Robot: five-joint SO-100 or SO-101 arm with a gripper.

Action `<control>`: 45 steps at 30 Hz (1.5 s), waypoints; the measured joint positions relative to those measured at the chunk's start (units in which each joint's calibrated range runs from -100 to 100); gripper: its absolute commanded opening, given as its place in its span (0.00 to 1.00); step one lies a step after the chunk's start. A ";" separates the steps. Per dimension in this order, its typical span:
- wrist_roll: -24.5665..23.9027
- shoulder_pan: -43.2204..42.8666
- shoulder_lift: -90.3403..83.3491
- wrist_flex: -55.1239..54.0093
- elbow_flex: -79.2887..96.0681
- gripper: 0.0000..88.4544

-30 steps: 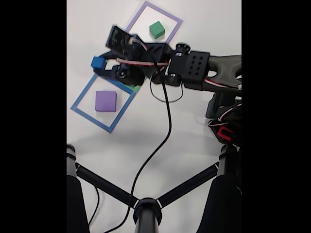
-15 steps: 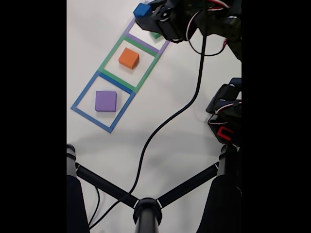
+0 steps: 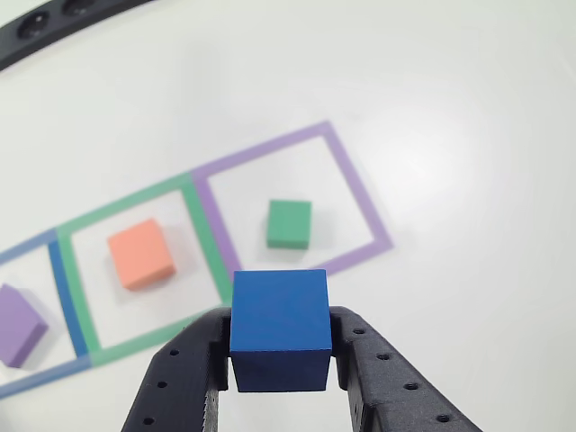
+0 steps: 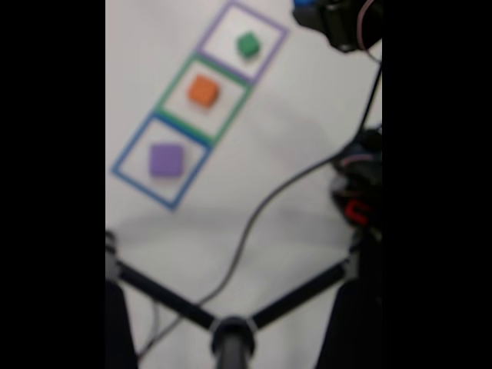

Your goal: Tower of hanoi

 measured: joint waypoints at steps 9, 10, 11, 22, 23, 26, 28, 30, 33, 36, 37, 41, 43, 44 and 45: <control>0.00 5.89 -6.59 -22.55 30.37 0.02; 0.00 6.14 -6.92 -25.68 34.03 0.02; 0.00 6.30 -7.01 -29.13 37.51 0.02; 0.00 7.53 -0.34 -75.04 69.63 0.02; 0.00 7.61 1.18 -78.81 71.54 0.03; 0.00 7.45 6.42 -89.17 75.28 0.03; 0.00 7.45 9.54 -94.70 76.76 0.03; -0.39 7.45 12.75 -99.92 77.55 0.03; -0.39 7.20 17.22 -106.74 78.50 0.03; -0.39 5.73 22.03 -113.16 78.76 0.03; -0.39 5.57 23.64 -115.01 78.76 0.03; -0.39 5.49 29.13 -121.59 78.76 0.03; -0.59 4.91 31.83 -124.24 78.76 0.03; -0.59 4.67 33.09 -125.44 78.76 0.03; -0.59 4.50 34.36 -126.73 78.68 0.03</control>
